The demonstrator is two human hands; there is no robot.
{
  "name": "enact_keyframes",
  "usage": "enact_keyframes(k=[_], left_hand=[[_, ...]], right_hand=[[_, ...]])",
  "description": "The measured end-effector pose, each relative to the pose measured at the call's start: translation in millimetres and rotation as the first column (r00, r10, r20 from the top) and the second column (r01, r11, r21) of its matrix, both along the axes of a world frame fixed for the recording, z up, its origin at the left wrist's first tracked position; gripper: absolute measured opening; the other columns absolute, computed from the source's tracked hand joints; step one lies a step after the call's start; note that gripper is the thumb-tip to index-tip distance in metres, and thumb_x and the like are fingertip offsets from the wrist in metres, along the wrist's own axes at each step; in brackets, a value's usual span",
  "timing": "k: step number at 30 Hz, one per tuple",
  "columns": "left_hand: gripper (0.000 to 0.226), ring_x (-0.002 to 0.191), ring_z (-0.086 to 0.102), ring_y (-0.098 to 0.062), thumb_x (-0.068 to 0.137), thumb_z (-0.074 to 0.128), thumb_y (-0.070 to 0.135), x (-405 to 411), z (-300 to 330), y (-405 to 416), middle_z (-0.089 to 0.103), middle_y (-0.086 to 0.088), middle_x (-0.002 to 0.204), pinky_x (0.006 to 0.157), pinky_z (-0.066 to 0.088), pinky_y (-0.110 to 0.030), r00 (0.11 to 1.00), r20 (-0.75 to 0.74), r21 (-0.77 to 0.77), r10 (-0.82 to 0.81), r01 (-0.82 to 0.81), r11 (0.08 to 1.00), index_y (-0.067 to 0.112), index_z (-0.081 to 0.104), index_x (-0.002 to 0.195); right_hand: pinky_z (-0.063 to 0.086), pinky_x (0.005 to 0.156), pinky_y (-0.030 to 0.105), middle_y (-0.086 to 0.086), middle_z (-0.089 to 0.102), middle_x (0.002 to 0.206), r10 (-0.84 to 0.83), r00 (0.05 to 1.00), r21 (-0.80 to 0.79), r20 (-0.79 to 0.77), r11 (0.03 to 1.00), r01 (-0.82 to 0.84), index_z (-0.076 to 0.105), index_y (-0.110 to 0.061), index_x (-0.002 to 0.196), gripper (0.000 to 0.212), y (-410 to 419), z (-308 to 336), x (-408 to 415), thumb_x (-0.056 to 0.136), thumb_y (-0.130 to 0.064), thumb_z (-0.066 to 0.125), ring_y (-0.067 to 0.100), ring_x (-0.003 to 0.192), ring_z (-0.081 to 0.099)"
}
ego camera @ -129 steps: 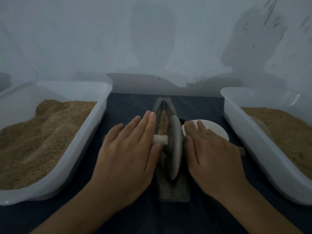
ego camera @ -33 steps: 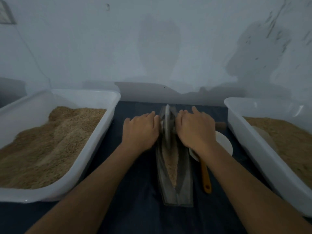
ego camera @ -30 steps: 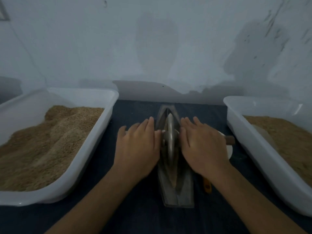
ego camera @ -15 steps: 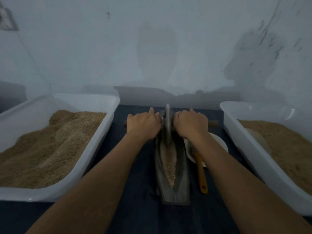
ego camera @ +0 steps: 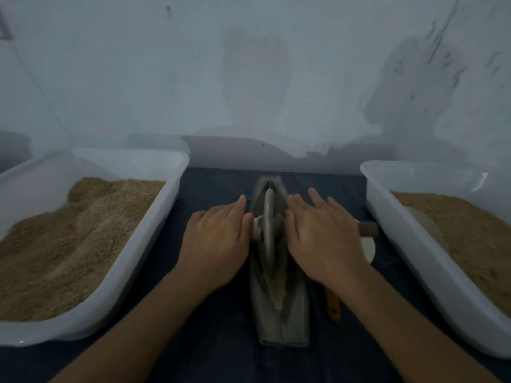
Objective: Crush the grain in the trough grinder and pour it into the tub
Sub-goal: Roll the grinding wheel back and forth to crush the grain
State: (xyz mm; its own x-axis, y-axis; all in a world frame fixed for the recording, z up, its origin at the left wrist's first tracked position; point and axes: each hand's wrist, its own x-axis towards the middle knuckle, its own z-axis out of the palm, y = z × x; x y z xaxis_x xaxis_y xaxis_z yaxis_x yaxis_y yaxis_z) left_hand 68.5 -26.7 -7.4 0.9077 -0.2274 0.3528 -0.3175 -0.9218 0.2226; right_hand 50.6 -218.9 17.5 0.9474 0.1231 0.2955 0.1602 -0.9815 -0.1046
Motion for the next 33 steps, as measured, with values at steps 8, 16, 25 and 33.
enact_keyframes(k=[8, 16, 25, 33], left_hand=[[0.065, 0.101, 0.066, -0.031, 0.102, 0.008, 0.045, 76, 26, -33, 0.073, -0.003, 0.115, 0.085, 0.039, -0.048, 0.991, 0.063, 0.237, 0.118, -0.13, 0.963, 0.019, 0.059, 0.133], [0.056, 0.112, 0.068, -0.018, 0.11, 0.022, 0.045, -35, -8, 12, 0.07, 0.002, 0.131, 0.092, 0.053, -0.044, 0.993, 0.119, 0.02, -0.02, 0.018, 1.0, 0.017, 0.054, 0.147], [0.036, 0.083, 0.064, -0.024, 0.106, 0.022, 0.036, 49, 10, -15, 0.072, 0.001, 0.116, 0.067, 0.035, -0.035, 0.989, 0.123, 0.307, 0.078, -0.113, 0.945, 0.025, 0.056, 0.098], [0.03, 0.088, 0.066, -0.028, 0.108, 0.029, 0.034, 53, -1, -2, 0.069, -0.002, 0.108, 0.072, 0.046, -0.039, 0.996, 0.072, 0.137, 0.047, -0.057, 0.989, 0.021, 0.054, 0.099]], right_hand=[[0.042, 0.099, 0.052, 0.013, 0.06, 0.123, -0.173, 0.962, 0.057, -0.212, 0.98, 0.189, 0.051, -0.015, 0.095, 0.028, -15, 11, 78, 0.107, -0.019, 0.027, 0.039, 0.128, 0.052], [0.036, 0.12, 0.049, 0.005, 0.053, 0.152, 0.04, 0.985, -0.061, 0.169, 0.998, -0.03, 0.05, -0.01, 0.15, 0.064, -2, -13, -30, 0.109, -0.042, 0.012, 0.023, 0.15, 0.037], [0.024, 0.123, 0.05, 0.002, 0.06, 0.146, -0.128, 0.988, 0.01, -0.083, 0.992, 0.13, 0.05, -0.014, 0.148, 0.059, -5, 1, 71, 0.107, -0.035, 0.014, 0.028, 0.154, 0.027], [0.034, 0.116, 0.048, 0.005, 0.063, 0.14, -0.138, 0.99, -0.02, -0.02, 0.99, 0.137, 0.06, -0.013, 0.136, 0.055, 14, 10, 53, 0.108, -0.037, 0.019, 0.029, 0.147, 0.037]])
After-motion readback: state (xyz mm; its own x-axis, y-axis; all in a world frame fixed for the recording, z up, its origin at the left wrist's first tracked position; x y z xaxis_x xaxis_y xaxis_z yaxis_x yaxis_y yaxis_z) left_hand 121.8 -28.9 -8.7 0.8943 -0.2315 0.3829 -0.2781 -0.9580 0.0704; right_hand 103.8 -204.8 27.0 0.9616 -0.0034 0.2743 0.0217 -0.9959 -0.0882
